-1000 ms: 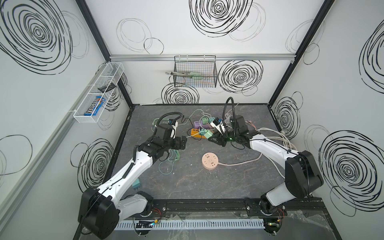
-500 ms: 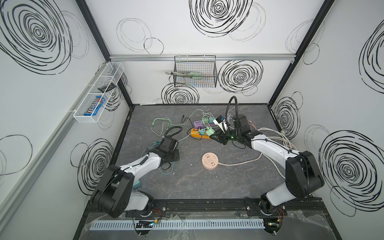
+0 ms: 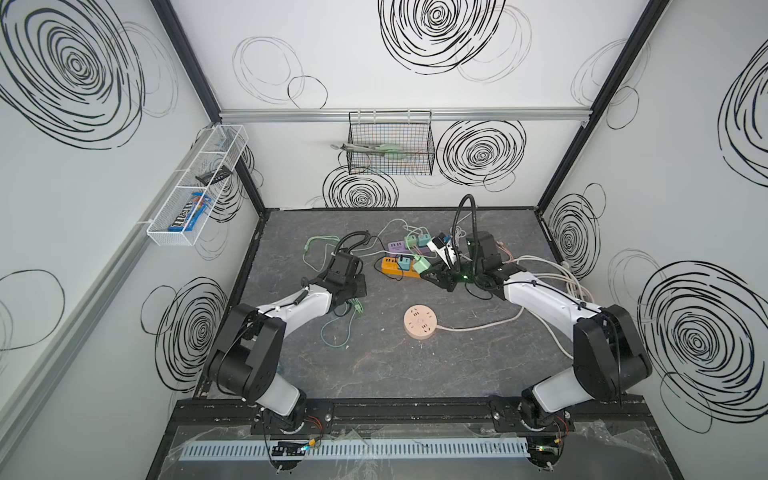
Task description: Insert the plug
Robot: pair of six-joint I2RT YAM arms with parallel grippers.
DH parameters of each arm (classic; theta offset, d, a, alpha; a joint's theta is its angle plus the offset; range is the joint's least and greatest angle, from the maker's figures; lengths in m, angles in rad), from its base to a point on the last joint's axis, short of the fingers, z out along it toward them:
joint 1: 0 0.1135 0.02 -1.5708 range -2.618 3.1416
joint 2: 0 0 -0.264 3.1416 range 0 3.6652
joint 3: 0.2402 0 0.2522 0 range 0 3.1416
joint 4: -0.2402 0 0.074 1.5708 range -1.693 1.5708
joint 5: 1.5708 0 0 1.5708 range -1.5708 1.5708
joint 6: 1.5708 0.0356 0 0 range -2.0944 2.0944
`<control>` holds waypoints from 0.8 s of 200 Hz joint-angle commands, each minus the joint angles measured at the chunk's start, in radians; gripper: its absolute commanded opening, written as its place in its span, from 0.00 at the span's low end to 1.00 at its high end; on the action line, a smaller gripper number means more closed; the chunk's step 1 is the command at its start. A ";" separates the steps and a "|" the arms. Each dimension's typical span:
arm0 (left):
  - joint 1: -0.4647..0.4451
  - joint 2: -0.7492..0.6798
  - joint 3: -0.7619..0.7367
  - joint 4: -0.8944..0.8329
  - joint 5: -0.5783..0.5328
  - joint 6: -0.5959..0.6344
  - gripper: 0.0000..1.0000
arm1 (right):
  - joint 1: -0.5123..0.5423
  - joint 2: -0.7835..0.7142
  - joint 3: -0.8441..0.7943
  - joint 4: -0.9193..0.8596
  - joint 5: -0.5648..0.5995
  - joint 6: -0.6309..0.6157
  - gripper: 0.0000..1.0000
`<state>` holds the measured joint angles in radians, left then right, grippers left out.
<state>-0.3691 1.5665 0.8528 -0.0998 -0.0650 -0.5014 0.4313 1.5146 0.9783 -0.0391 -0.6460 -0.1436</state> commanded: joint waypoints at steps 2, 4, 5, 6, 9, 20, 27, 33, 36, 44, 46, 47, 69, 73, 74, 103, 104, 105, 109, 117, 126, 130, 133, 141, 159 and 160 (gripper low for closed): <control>0.042 0.078 0.057 0.065 0.016 0.001 0.00 | 0.012 -0.012 0.019 0.016 0.000 -0.022 0.00; 0.048 0.086 0.058 0.069 0.019 -0.002 0.00 | 0.013 -0.011 0.020 0.017 -0.001 -0.022 0.00; 0.050 0.090 0.060 0.071 0.021 -0.004 0.00 | 0.012 -0.011 0.020 0.017 -0.001 -0.022 0.00; 0.052 0.095 0.061 0.072 0.024 -0.006 0.00 | 0.012 -0.011 0.020 0.018 -0.001 -0.022 0.00; 0.060 0.106 0.063 0.077 0.030 -0.011 0.00 | 0.012 -0.011 0.020 0.017 -0.001 -0.023 0.00; 0.084 0.141 0.063 0.093 0.051 -0.029 0.00 | 0.016 -0.010 0.024 0.013 -0.001 -0.027 0.00; 0.094 0.148 0.054 0.099 0.055 -0.044 0.00 | 0.018 -0.010 0.025 0.010 -0.001 -0.030 0.00; 0.103 0.148 0.040 0.108 0.054 -0.059 0.00 | 0.020 -0.010 0.026 0.009 -0.001 -0.032 0.00; 0.107 0.146 0.029 0.114 0.053 -0.067 0.00 | 0.021 -0.010 0.026 0.008 -0.001 -0.033 0.00; 0.118 0.137 -0.003 0.128 0.044 -0.088 0.00 | 0.023 -0.010 0.027 0.008 0.000 -0.037 0.00; 0.121 0.133 -0.012 0.131 0.041 -0.094 0.00 | 0.023 -0.010 0.028 0.008 0.000 -0.037 0.00; 0.123 0.132 -0.017 0.132 0.041 -0.096 0.00 | 0.023 -0.011 0.028 0.008 0.000 -0.038 0.00; 0.162 0.090 -0.121 0.151 0.042 -0.147 0.00 | 0.027 -0.006 0.033 0.014 -0.007 -0.042 0.00; 0.170 0.078 -0.142 0.152 0.042 -0.156 0.00 | 0.028 -0.006 0.035 0.015 -0.009 -0.042 0.00; 0.171 0.076 -0.147 0.153 0.042 -0.158 0.00 | 0.029 -0.005 0.035 0.015 -0.009 -0.042 0.00; 0.240 -0.071 -0.317 0.144 0.027 -0.222 0.00 | 0.041 0.003 0.044 0.023 -0.015 -0.043 0.00; 0.243 -0.078 -0.323 0.142 0.026 -0.225 0.00 | 0.041 0.003 0.045 0.024 -0.014 -0.042 0.00; 0.246 -0.085 -0.328 0.141 0.026 -0.228 0.00 | 0.042 0.003 0.045 0.025 -0.014 -0.042 0.00; 0.256 -0.113 -0.350 0.135 0.023 -0.235 0.00 | 0.044 0.003 0.044 0.029 -0.014 -0.041 0.00; 0.280 -0.172 -0.387 0.116 0.022 -0.248 0.00 | 0.048 0.003 0.044 0.033 -0.012 -0.039 0.00; 0.300 -0.242 -0.417 0.091 0.021 -0.254 0.00 | 0.054 0.002 0.045 0.037 -0.010 -0.038 0.00; 0.305 -0.272 -0.422 0.076 0.018 -0.254 0.00 | 0.057 0.000 0.044 0.039 -0.009 -0.037 0.00; 0.309 -0.294 -0.421 0.061 0.017 -0.251 0.00 | 0.059 -0.002 0.042 0.041 -0.008 -0.037 0.00; 0.310 -0.350 -0.407 0.028 0.005 -0.239 0.00 | 0.065 -0.011 0.031 0.061 0.002 -0.031 0.00; 0.285 -0.437 -0.323 -0.057 -0.009 -0.211 0.00 | 0.077 -0.046 -0.006 0.118 0.021 -0.025 0.00; 0.283 -0.441 -0.315 -0.062 -0.011 -0.210 0.00 | 0.077 -0.049 -0.007 0.121 0.021 -0.025 0.00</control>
<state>-0.0654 1.2243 0.4465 -0.0738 -0.0425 -0.7132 0.4931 1.5166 0.9874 -0.0113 -0.6395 -0.1646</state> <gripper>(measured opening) 0.046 0.297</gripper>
